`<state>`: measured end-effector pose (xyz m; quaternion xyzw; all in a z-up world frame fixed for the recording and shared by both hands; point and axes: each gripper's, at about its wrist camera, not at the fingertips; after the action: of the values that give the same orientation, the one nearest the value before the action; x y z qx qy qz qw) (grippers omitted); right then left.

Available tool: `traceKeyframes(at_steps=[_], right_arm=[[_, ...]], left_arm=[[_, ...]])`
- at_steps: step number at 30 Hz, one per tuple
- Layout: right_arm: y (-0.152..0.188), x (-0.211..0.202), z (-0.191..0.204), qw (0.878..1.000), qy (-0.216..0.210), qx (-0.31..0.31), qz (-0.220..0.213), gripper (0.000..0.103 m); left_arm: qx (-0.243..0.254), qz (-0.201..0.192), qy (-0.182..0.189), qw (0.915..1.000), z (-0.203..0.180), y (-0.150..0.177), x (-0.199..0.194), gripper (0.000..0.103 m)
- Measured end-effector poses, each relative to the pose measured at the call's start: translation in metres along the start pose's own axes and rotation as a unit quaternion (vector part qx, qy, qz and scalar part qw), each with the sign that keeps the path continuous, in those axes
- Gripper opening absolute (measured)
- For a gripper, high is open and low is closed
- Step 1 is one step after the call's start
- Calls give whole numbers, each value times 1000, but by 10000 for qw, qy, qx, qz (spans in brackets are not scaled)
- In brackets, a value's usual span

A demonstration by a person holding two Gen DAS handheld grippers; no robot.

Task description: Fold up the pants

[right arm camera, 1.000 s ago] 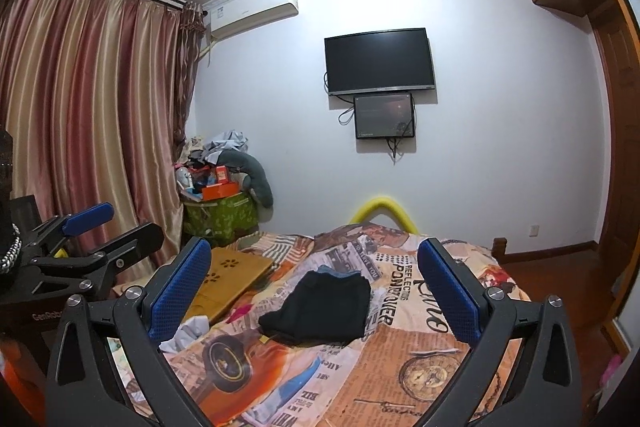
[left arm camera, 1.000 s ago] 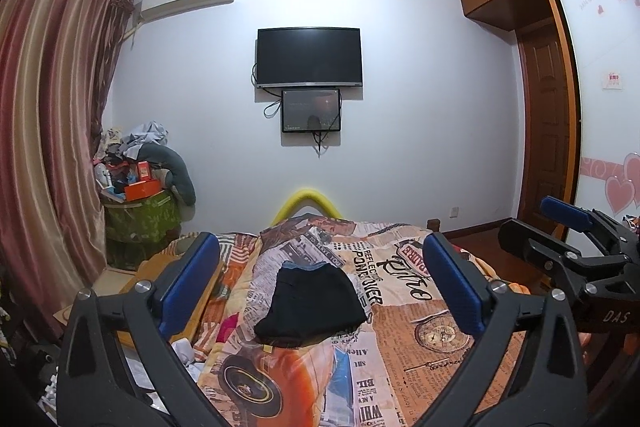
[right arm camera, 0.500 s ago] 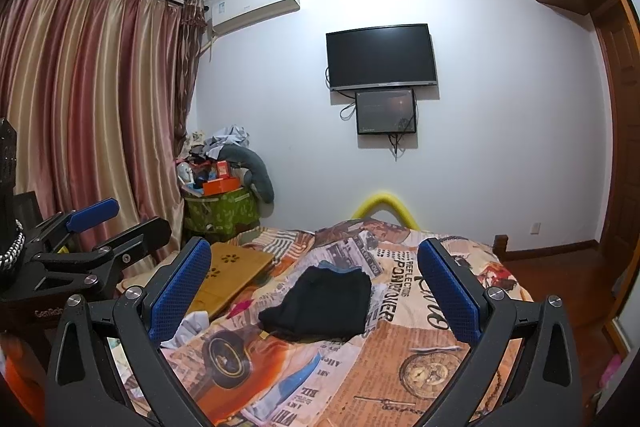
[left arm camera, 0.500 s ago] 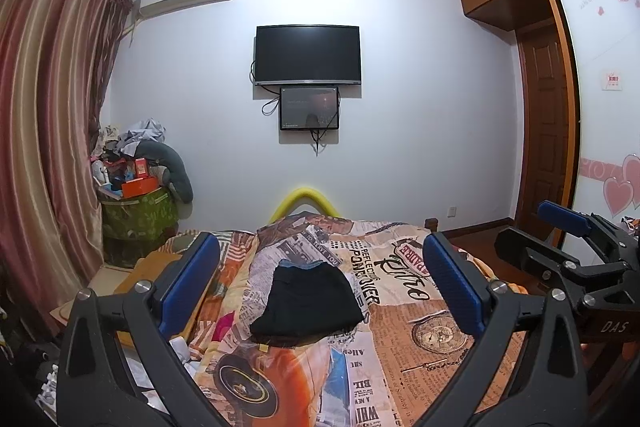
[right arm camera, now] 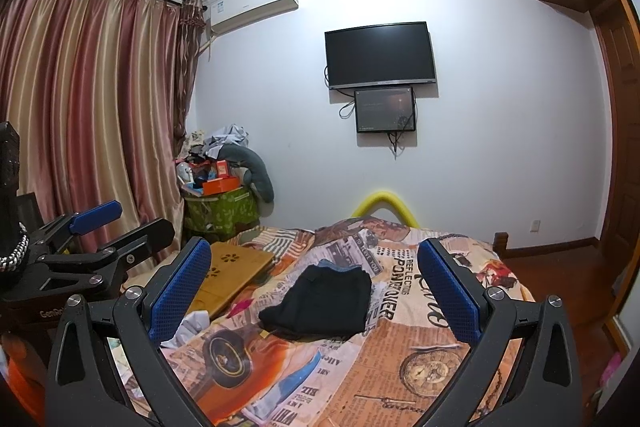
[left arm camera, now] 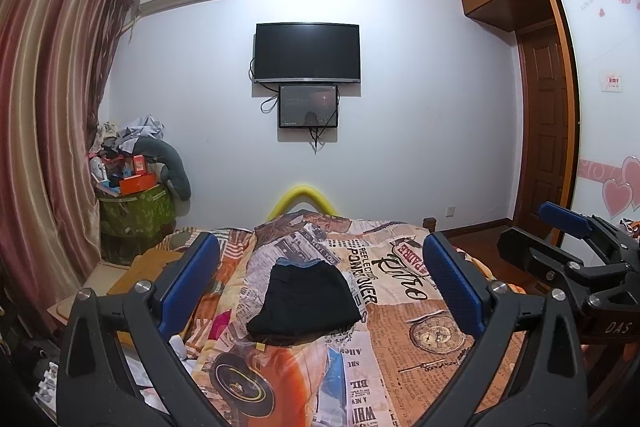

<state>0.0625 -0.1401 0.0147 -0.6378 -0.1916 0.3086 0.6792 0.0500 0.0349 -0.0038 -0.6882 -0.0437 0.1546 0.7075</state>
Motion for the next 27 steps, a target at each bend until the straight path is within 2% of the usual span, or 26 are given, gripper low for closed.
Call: traceKeyframes(at_steps=[27], right_arm=[[1, 0, 0, 10000, -2, 7, 18, 103]], left_arm=[[-118, 127, 152, 9997, 0, 1, 5, 103]])
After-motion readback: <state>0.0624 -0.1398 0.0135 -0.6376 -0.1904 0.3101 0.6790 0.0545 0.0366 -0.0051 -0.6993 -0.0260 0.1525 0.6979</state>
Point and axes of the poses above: each gripper's, at about its wrist camera, not at the fingertips, and x roughly the way its jaws point, z to its left, y to its underside, and after that the axes turned 14 degrees about -y, right-handed
